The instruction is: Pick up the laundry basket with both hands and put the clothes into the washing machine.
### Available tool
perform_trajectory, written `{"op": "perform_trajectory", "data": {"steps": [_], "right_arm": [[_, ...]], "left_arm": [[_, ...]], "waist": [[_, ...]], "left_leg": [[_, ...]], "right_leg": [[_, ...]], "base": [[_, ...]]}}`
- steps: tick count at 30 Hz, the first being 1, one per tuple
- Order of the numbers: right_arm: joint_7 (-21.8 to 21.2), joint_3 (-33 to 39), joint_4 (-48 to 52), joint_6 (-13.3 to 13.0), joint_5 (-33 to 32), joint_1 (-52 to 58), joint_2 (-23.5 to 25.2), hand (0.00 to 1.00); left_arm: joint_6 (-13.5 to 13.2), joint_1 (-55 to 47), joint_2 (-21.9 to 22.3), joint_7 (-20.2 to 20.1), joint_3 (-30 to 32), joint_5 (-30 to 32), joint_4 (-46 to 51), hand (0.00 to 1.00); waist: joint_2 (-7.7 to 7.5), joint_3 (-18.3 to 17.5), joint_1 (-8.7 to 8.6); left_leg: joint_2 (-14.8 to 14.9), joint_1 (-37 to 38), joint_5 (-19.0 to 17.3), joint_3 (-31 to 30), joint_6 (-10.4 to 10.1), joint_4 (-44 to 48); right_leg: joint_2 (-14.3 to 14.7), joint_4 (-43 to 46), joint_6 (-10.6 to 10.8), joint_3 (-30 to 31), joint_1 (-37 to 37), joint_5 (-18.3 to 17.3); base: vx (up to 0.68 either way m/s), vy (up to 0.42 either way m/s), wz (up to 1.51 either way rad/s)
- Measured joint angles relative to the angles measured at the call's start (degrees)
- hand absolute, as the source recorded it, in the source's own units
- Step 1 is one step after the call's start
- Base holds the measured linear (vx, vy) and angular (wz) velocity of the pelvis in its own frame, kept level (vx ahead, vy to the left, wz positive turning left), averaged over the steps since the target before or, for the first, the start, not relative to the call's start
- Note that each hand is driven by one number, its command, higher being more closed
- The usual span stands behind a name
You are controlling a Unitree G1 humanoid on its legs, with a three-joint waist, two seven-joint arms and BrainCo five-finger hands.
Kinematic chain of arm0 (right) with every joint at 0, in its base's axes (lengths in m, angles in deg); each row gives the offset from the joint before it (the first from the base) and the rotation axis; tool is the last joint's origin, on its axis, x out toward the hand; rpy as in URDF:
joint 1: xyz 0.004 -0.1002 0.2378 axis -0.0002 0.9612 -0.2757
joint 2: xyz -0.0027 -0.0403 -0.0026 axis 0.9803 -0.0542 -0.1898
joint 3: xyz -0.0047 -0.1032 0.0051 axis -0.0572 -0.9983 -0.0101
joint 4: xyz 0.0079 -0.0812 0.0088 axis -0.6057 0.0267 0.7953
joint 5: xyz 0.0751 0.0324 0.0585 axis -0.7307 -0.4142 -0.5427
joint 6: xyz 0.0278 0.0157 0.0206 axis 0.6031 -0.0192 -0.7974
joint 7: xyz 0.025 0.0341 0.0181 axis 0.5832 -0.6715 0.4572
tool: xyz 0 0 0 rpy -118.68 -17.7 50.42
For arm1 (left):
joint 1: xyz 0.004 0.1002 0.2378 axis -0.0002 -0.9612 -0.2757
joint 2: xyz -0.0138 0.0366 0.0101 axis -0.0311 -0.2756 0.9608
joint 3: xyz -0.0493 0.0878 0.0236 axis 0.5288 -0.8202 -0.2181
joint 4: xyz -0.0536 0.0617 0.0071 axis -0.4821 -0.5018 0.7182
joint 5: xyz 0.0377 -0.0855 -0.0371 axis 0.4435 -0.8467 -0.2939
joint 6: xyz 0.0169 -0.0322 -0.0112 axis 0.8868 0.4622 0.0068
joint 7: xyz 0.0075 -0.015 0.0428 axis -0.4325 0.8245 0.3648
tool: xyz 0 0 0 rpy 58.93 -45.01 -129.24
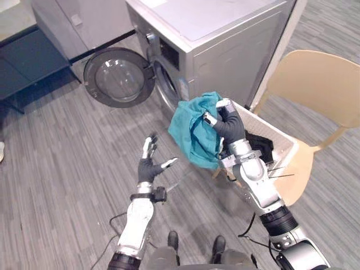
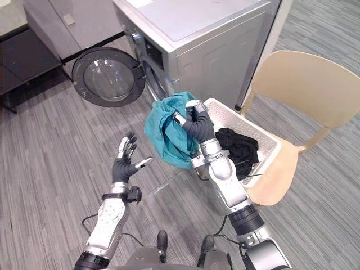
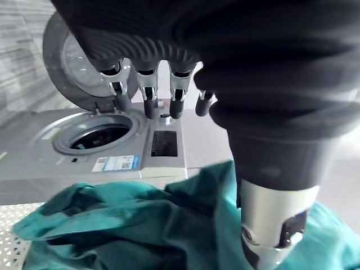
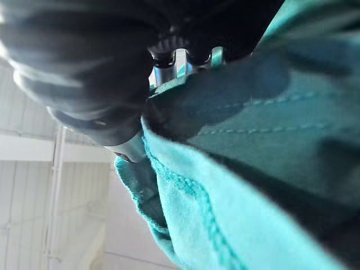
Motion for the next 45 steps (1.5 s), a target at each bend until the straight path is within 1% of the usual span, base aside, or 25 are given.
{"op": "perform_trajectory", "data": {"steps": [1, 2, 5, 7, 8, 10, 12, 13, 17, 19, 23, 26, 27, 28, 30, 34, 35, 36, 38, 40, 42, 43, 44, 45], "right_arm": [[-0.12, -1.53, -0.58, 0.06, 0.00, -0.84, 0.44, 1.00], [-0.92, -3.53, -0.64, 0.12, 0.03, -1.79, 0.93, 1.00], [-1.87, -6.06, -0.66, 0.16, 0.02, -4.31, 1.87, 1.00], [-2.36, -7.30, -0.67, 0.34, -0.16, -5.03, 2.44, 1.00], [-2.40, -8.46, -0.67, 0.44, -0.62, -5.04, 2.54, 1.00], [-2.47, -10.39, -0.87, 0.60, -1.23, -5.04, 2.60, 1.00], [-2.62, -11.97, -1.04, 1.38, -2.76, -5.04, 2.60, 1.00], [-3.34, -13.05, -1.23, 1.67, -3.62, -5.03, 2.61, 0.00], [-3.90, -15.66, -2.55, 1.77, -5.07, -4.71, 2.61, 0.00], [-4.82, -15.88, -2.57, 1.77, -5.08, -3.56, 2.61, 0.00], [-5.91, -16.11, -2.61, 1.74, -4.79, -0.61, 2.52, 0.00], [-6.02, -14.34, -2.69, 1.58, -0.59, 3.59, 2.23, 0.00], [-5.89, -13.66, -2.70, 1.58, 1.44, 5.00, 1.97, 0.00], [-5.90, -12.37, -2.69, 1.55, 3.67, 7.44, 1.27, 0.00], [-5.86, -10.35, -2.70, 1.51, 6.56, 10.45, 0.12, 0.00], [-5.52, -4.10, -3.00, 1.42, 10.74, 17.10, -1.94, 0.00], [-5.45, -2.94, -4.18, 1.13, 11.97, 18.45, -2.56, 0.00], [-5.22, -2.44, -5.06, 0.96, 12.79, 19.17, -2.77, 0.00], [-4.53, -0.69, -10.91, 0.80, 15.45, 21.18, -2.77, 0.00], [-4.50, -0.16, -15.18, 0.85, 17.44, 21.56, -2.74, 0.00], [-3.94, 1.19, -21.54, 1.02, 20.87, 21.69, -2.65, 0.00], [-3.38, 1.65, -23.14, 1.09, 21.84, 21.68, -2.54, 0.00], [-3.17, 2.68, -26.06, 1.31, 23.21, 21.66, -2.40, 0.00], [-2.93, 3.53, -28.39, 1.60, 24.23, 21.72, -2.22, 0.00]], "left_arm": [[0.00, 0.13, -0.49, 0.11, -0.36, 0.95, 0.26, 0.00], [0.01, 0.39, -1.37, 0.67, -2.13, 2.79, 0.26, 0.00], [0.06, 2.00, -2.84, 0.97, -4.32, 4.64, 0.20, 0.00], [0.21, 3.79, -2.86, 1.01, -5.59, 5.58, -0.45, 0.00], [0.19, 5.02, -2.85, 1.02, -6.48, 6.14, -1.44, 1.00], [0.49, 6.88, -2.75, 1.16, -6.99, 6.86, -3.00, 1.00], [0.74, 8.39, -2.80, 2.13, -7.70, 7.10, -4.80, 1.00], [0.99, 8.82, -2.80, 2.76, -7.78, 8.06, -5.24, 1.00], [1.33, 10.16, -2.81, 4.88, -7.85, 8.85, -8.20, 1.00], [1.33, 10.14, -2.80, 4.94, -7.93, 8.85, -9.08, 1.00], [1.36, 9.83, -2.78, 4.76, -7.84, 8.82, -11.21, 1.00], [1.36, 6.57, -2.71, 4.39, -7.57, 8.75, -12.38, 1.00], [1.36, 5.56, -2.44, 4.12, -7.10, 8.62, -13.38, 1.00], [1.41, 3.84, -1.87, 3.34, -5.37, 8.41, -15.05, 1.00], [1.81, 2.40, -1.65, 3.22, -3.29, 7.91, -16.64, 1.00], [2.03, 0.24, -1.55, 3.29, 3.51, 7.20, -20.59, 1.00], [2.37, -1.00, -1.63, 3.30, 5.82, 6.06, -21.16, 1.00], [2.37, -1.54, -1.66, 3.30, 6.81, 5.40, -21.64, 1.00], [2.41, -3.11, -1.65, 3.29, 10.32, 3.06, -24.90, 1.00], [2.46, -3.41, -1.65, 3.26, 11.90, 1.60, -27.80, 1.00], [2.57, -3.41, -1.89, 3.13, 12.54, -0.19, -31.72, 1.00], [2.68, -3.42, -1.86, 2.96, 12.52, -0.27, -32.59, 1.00], [3.04, -3.44, -1.67, 2.12, 12.48, -0.59, -34.11, 1.00], [3.17, -3.51, -1.50, 1.89, 12.46, -0.59, -35.27, 1.00]], "waist": [[-0.12, -0.12, -0.01], [-0.30, -1.54, 0.07], [-0.64, -2.37, 0.12], [-0.72, -2.75, 0.17], [-0.88, -3.14, 0.13], [-0.87, -3.32, 0.03], [-1.05, -3.65, 0.01], [-1.04, -3.96, -0.06], [-1.61, -4.69, -0.24], [-1.77, -4.81, -0.13], [-1.80, -4.85, -0.21], [-1.94, -4.94, -0.79], [-2.03, -5.01, -1.28], [-2.30, -5.18, -1.48], [-2.55, -5.33, -1.52], [-2.57, -5.34, -1.50], [-2.57, -5.34, -1.66], [-2.56, -5.34, -1.65], [-2.57, -5.30, -1.59], [-2.53, -5.21, -1.66], [-2.67, -4.49, -1.56], [-2.60, -4.16, -1.55], [-2.36, -2.92, -1.55], [-2.24, -2.11, -1.53]], "left_leg": [[-0.31, 0.82, 0.04, 0.00, 0.05, -0.26], [-0.72, 0.59, 0.47, -0.01, 0.23, -0.46], [-1.11, 0.54, 1.49, -0.04, 0.42, -0.74], [-1.08, 0.56, 1.91, -0.10, 0.37, -0.92], [-1.07, 0.62, 2.78, -0.09, 0.46, -1.45], [-0.59, 0.70, 3.03, -0.06, 0.49, -1.66], [-0.21, 0.92, 3.73, -0.07, -0.01, -2.26], [0.21, 1.44, 3.99, -0.03, -0.38, -3.35], [1.68, 1.70, 3.95, -0.08, -0.42, -5.45], [2.14, 1.64, 3.92, 0.01, -0.45, -5.60], [2.54, 1.77, 3.92, 0.03, -0.45, -5.51], [2.63, 1.85, 3.91, 0.17, -0.46, -5.51], [2.62, 1.85, 3.90, 0.18, -0.46, -5.51], [2.61, 1.85, 3.90, 0.24, -0.46, -5.52], [2.61, 1.89, 3.89, 0.34, -0.47, -5.53], [2.50, 1.89, 3.90, 0.28, -0.47, -5.61], [2.47, 2.15, 3.90, 0.27, -0.47, -5.97], [2.48, 2.40, 3.91, 0.28, -0.45, -6.29], [2.42, 1.86, 3.92, 0.00, -0.45, -6.62], [2.20, 0.90, 3.93, -0.54, -0.45, -6.29], [1.76, -2.69, 3.94, -2.37, -0.49, -3.82], [1.57, -3.70, 3.94, -2.69, -0.49, -3.21], [1.48, -4.58, 3.74, -1.55, -0.16, -2.47], [1.66, -4.96, 2.43, 1.31, 1.88, -2.10]], "right_leg": [[-0.14, -0.94, 0.37, 0.06, 1.18, 0.36], [-0.26, -2.56, 0.66, 0.10, 1.66, 1.33], [-0.07, -5.72, 0.53, 0.23, 2.99, 3.45], [0.20, -6.89, 0.33, 0.25, 3.47, 4.27], [0.31, -7.28, -0.09, 0.34, 3.49, 4.72], [0.92, -7.50, -0.52, 0.61, 3.47, 5.15], [1.50, -7.70, -1.11, 0.79, 3.38, 5.54], [2.17, -8.10, -1.43, 1.09, 3.34, 5.83], [4.21, -10.33, -2.11, 1.37, 3.30, 7.23], [4.81, -10.91, -2.57, 1.64, 3.29, 7.87], [5.24, -10.91, -2.60, 1.89, 3.29, 7.90], [5.33, -10.91, -2.58, 2.27, 3.25, 7.93], [5.33, -10.91, -2.58, 2.29, 3.24, 7.93], [5.33, -10.90, -2.57, 2.40, 3.20, 7.93], [5.34, -10.90, -2.57, 2.62, 3.20, 7.92], [5.28, -10.89, -2.50, 2.61, 3.21, 7.88], [5.30, -10.89, -2.58, 2.56, 3.27, 7.94], [5.31, -10.89, -2.58, 2.57, 3.36, 7.94], [5.28, -10.89, -2.43, 2.15, 3.31, 7.83], [5.08, -10.88, -2.23, 1.03, 3.03, 7.69], [4.38, -10.04, -1.56, -1.92, 1.59, 6.93], [4.14, -9.73, -1.63, -2.80, 1.25, 6.68], [3.49, -8.60, -1.23, -4.51, 1.14, 5.75], [2.80, -7.40, -1.04, -5.78, 1.10, 4.88]], "base": [[-0.04, 0.097, 0.08], [-0.04, 0.080, 0.05], [-0.04, 0.056, 0.04], [-0.07, 0.009, 0.00], [-0.08, -0.003, -0.02], [-0.09, -0.021, -0.07], [-0.11, -0.030, -0.09], [-0.11, -0.028, -0.11], [-0.11, -0.032, -0.06], [-0.07, -0.007, -0.06], [-0.05, 0.012, -0.05], [-0.01, 0.030, -0.04], [0.01, 0.039, -0.02], [0.02, 0.040, -0.03], [0.03, 0.048, -0.03], [0.02, 0.043, 0.00], [0.02, 0.032, -0.01], [0.02, 0.046, 0.00], [0.00, 0.041, 0.08], [-0.01, 0.033, 0.29], [-0.01, 0.040, 0.64], [-0.01, 0.043, 0.74], [-0.02, 0.060, 0.66], [-0.02, 0.087, 0.88]]}}
